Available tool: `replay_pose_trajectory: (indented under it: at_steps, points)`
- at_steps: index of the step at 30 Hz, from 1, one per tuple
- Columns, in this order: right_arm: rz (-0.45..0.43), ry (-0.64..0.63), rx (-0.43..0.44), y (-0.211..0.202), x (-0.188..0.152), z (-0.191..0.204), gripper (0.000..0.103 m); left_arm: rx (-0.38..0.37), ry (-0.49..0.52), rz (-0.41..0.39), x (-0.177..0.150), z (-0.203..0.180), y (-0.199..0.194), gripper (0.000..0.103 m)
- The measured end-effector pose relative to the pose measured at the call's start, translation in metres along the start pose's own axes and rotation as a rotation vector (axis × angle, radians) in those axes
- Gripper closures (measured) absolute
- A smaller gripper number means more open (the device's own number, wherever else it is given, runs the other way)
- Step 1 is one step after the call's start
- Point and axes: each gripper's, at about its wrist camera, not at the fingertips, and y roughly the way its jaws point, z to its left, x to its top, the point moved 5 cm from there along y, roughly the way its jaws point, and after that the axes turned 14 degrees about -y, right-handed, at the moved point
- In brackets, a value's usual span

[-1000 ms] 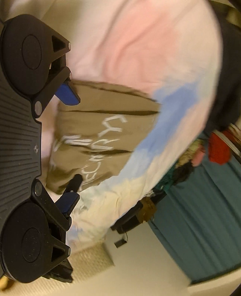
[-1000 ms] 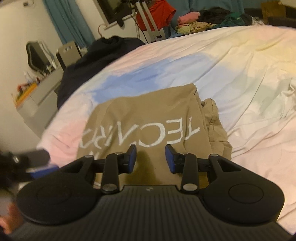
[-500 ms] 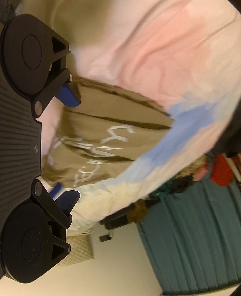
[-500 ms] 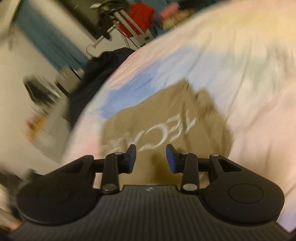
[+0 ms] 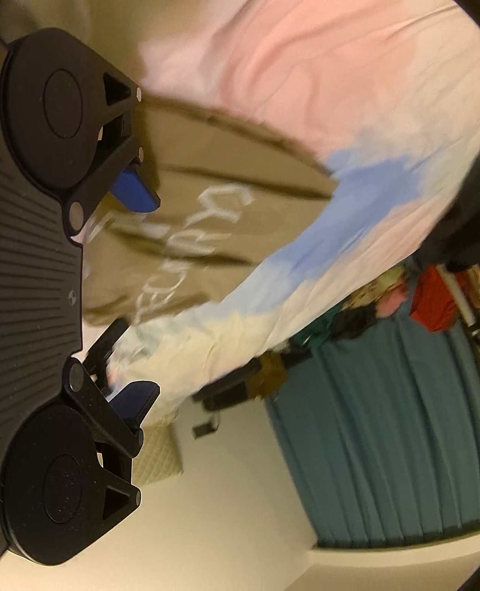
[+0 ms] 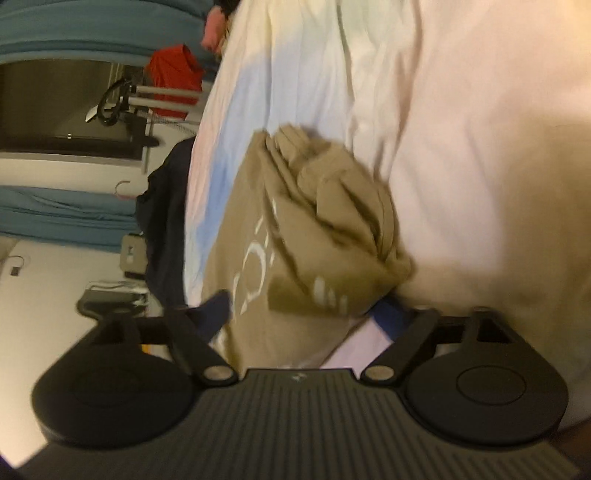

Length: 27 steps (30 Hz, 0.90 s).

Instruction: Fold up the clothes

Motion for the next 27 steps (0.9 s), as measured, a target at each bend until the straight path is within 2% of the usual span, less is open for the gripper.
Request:
replay_pose_trajectory:
  at_steps: [1,2,3,6,10,13,17,22,25,27]
  points:
    - [-0.009,-0.013,-0.010,0.001,0.000,0.001,0.031,-0.005,-0.002,0.024,-0.004,0.000,0.003,0.004]
    - [-0.020,-0.028,-0.023,0.001,0.001,0.002,0.041,-0.007,-0.002,0.051,-0.008,0.001,0.007,0.004]
    - [-0.032,-0.053,-0.039,0.000,0.001,0.004,0.057,-0.006,-0.002,0.073,-0.012,0.002,0.013,0.004]
    - [-0.075,-0.129,-0.027,-0.006,0.005,0.016,0.069,-0.012,-0.004,0.105,-0.020,0.004,0.024,0.003]
    - [-0.130,-0.228,0.058,-0.015,0.013,0.040,0.073,-0.031,-0.031,0.095,-0.021,0.006,0.030,0.001]
    - [-0.146,-0.266,0.104,-0.016,0.016,0.050,0.074,-0.119,-0.081,0.106,-0.020,0.006,0.027,0.002]
    - [-0.138,-0.274,0.111,-0.015,0.020,0.050,0.075,-0.286,-0.104,0.135,-0.024,-0.003,0.020,0.002]
    - [-0.131,-0.251,0.122,-0.014,0.022,0.048,0.075,-0.262,-0.117,0.244,-0.046,0.000,0.041,0.002]
    - [-0.132,-0.249,0.132,-0.017,0.022,0.049,0.075,-0.192,-0.200,0.244,-0.052,0.020,0.057,0.002]
    - [-0.131,-0.242,0.141,-0.019,0.021,0.048,0.075,-0.146,-0.245,0.191,-0.046,0.034,0.063,0.002]
